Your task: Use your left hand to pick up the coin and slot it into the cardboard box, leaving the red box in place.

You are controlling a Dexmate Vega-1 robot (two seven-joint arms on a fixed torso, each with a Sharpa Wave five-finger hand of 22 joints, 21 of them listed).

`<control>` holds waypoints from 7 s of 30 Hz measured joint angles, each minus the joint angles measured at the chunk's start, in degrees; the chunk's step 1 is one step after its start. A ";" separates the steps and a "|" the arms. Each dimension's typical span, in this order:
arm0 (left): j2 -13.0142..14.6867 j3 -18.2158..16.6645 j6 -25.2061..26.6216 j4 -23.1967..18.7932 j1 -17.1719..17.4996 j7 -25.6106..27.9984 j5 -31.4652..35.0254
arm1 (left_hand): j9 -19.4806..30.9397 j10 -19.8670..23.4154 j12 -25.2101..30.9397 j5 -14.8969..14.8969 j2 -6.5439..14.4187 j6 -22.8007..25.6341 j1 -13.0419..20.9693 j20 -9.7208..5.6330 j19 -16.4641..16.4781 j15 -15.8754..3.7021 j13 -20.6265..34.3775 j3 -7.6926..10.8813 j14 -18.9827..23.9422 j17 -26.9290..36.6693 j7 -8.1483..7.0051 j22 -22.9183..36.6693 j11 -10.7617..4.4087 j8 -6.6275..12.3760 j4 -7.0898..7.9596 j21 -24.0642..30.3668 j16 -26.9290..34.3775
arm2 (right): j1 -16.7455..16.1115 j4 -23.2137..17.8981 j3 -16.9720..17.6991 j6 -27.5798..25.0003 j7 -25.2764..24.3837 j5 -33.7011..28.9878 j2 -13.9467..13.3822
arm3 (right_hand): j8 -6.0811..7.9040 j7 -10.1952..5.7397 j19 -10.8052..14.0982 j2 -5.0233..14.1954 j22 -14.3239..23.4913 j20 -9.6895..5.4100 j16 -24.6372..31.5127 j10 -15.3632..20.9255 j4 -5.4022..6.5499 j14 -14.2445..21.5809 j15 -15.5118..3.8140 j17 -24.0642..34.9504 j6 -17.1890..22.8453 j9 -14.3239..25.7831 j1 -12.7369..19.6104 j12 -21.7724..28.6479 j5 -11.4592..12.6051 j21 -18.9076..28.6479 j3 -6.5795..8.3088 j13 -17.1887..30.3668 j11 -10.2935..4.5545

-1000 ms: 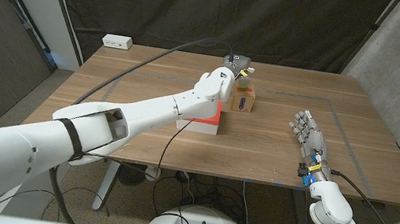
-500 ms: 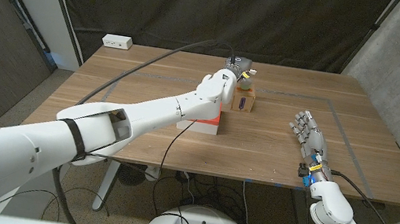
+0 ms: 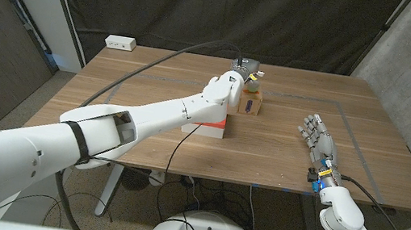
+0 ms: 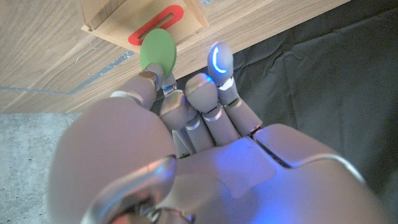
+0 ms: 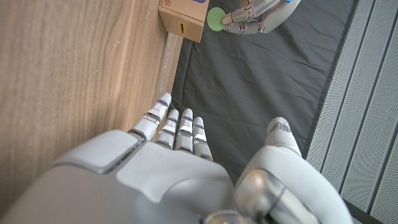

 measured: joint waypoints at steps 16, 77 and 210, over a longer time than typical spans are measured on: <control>-0.02 0.10 -0.09 0.38 0.18 0.47 -0.73 | 0.09 -0.22 0.00 0.00 -0.15 -0.03 0.14 0.00 0.00 0.00 0.29 0.00 0.00 0.17 0.00 -0.11 -0.22 -0.04 0.00 0.00 0.00 | -0.39 -0.22 0.06 -0.01 -0.23 0.00 -0.02 | 0.00 0.00 0.00 0.00 0.00 0.00 0.00 0.00 0.00 0.00 0.00 0.00 0.00 0.00 0.00 0.00 0.00 0.00 0.00 0.00 0.00; -1.85 0.16 2.44 2.39 0.43 3.72 -4.39 | 0.48 -0.18 -0.35 0.00 0.16 0.61 0.45 -0.01 0.01 0.00 -0.31 -0.16 0.00 0.66 0.04 -0.25 -0.18 -0.49 0.16 -0.01 -0.26 | 0.02 0.14 -0.04 -1.08 0.44 0.86 -0.52 | -0.28 0.00 0.21 0.00 0.00 0.20 0.00 0.00 0.25 0.20 0.20 0.00 0.00 0.00 0.00 0.00 0.00 0.00 -0.25 0.00 0.00; 12.85 -3.68 4.60 -17.05 2.18 -3.54 -0.90 | -2.49 -19.38 -41.18 -0.66 3.18 -12.17 -27.72 5.32 -23.69 3.91 -20.53 0.28 -28.34 -23.04 0.99 -13.26 3.77 -5.32 3.69 -17.43 -37.24 | 2.38 -0.70 -1.60 -1.64 -2.14 -2.41 0.29 | -0.28 0.00 1.14 0.00 0.13 0.51 0.22 0.62 0.25 1.15 0.30 0.00 0.00 0.00 0.00 0.00 0.00 0.00 -0.25 0.00 -0.62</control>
